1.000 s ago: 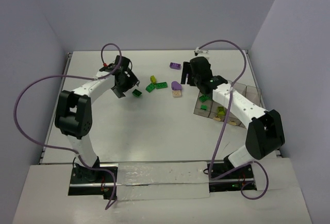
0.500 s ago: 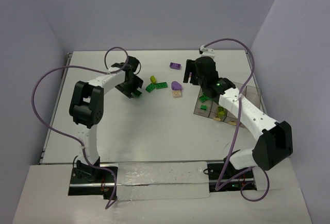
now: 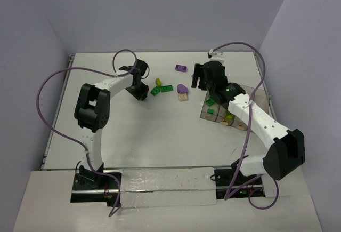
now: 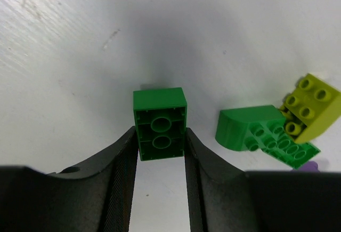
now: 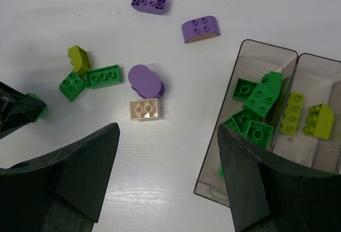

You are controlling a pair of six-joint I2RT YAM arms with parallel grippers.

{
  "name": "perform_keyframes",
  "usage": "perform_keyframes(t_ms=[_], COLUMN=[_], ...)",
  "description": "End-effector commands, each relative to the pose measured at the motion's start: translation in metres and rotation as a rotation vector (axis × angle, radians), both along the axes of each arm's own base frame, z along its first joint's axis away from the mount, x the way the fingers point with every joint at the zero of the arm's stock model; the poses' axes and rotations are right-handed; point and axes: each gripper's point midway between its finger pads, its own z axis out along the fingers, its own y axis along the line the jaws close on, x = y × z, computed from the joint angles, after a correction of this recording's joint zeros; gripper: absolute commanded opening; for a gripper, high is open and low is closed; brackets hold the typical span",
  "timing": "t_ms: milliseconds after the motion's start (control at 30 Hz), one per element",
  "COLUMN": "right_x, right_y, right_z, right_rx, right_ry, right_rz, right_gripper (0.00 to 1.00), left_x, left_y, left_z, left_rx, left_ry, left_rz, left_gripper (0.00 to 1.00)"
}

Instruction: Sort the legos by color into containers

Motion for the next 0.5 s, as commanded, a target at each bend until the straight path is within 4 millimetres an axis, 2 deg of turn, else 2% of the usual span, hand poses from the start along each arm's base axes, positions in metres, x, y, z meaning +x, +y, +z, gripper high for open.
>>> perform_keyframes(t_ms=[0,133,233,300,467], right_x=[-0.007,-0.017,-0.028,-0.033,-0.052], right_y=[-0.017,-0.025,-0.041,-0.057,-0.087], right_z=[0.025,0.036,0.049,0.054,0.080], right_rx=[-0.001,0.019,0.048,0.067,0.139], right_ry=[-0.062,-0.069,-0.102,-0.120,-0.199], right_rz=[-0.054,-0.068,-0.120,-0.180,-0.275], right_gripper=[0.82,0.82,0.82,0.82,0.82], left_x=[0.013,0.007,-0.006,-0.020,-0.039], left_y=[-0.027,-0.068,-0.122,-0.161,-0.240], left_z=[0.034,0.072,0.100,0.110,0.137], left_rx=[-0.020,0.006,-0.034,-0.109,-0.288], left_ry=[-0.092,-0.219,-0.323,-0.358,-0.454], left_rz=[-0.120,-0.263,-0.403,-0.525,-0.736], left_gripper=[0.21,0.18,0.12,0.12,0.09])
